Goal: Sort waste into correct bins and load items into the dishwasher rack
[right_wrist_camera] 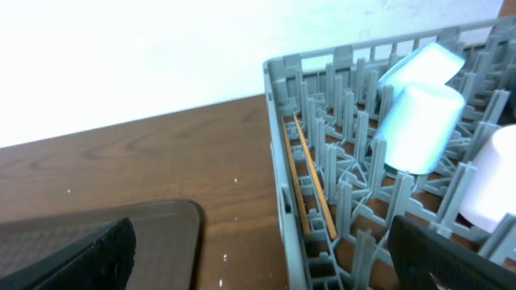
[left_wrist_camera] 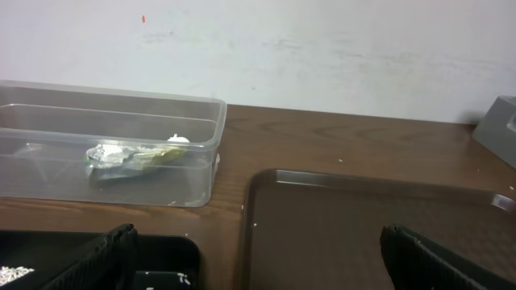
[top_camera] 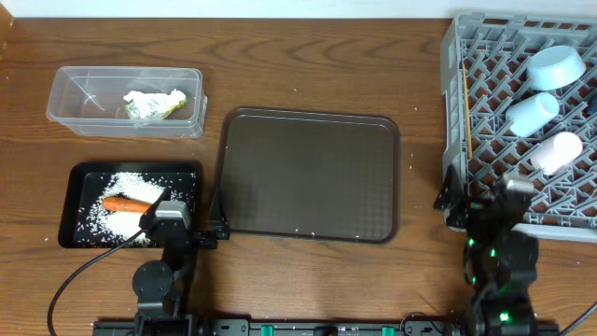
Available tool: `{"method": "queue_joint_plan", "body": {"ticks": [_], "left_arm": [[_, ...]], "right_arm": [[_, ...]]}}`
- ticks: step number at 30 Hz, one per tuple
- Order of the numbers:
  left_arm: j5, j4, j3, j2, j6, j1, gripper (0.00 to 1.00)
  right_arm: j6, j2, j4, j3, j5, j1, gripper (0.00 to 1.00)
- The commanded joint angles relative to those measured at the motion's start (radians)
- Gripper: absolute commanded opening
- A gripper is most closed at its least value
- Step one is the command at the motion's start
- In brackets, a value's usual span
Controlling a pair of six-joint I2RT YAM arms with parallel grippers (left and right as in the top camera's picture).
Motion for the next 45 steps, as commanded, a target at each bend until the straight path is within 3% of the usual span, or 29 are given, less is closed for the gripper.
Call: {"method": "queue_joint_plan", "body": {"ticks": [1,12,15,20,45], "left_arm": [[0.011,-0.034,-0.017,-0.006,0.006,-0.002,0.98],[0.011,-0.034,-0.017,-0.006,0.006,-0.002,0.98],[0.011,-0.034,-0.017,-0.006,0.006,-0.002,0.98],[0.011,-0.034,-0.017,-0.006,0.006,-0.002,0.98],[0.011,-0.034,-0.017,-0.006,0.006,-0.002,0.98]], "right_arm": [[-0.007,-0.118,0.027,-0.107,-0.007,-0.025,0.99],[-0.014,-0.362,-0.12,-0.183,-0.084,-0.132,0.99],[-0.103,-0.42,-0.136,-0.183,-0.117,-0.127,0.99],[-0.161,-0.423,-0.138,-0.183,-0.127,-0.124,0.99],[-0.161,-0.423,-0.135,-0.183,-0.127,-0.121,0.99]]}}
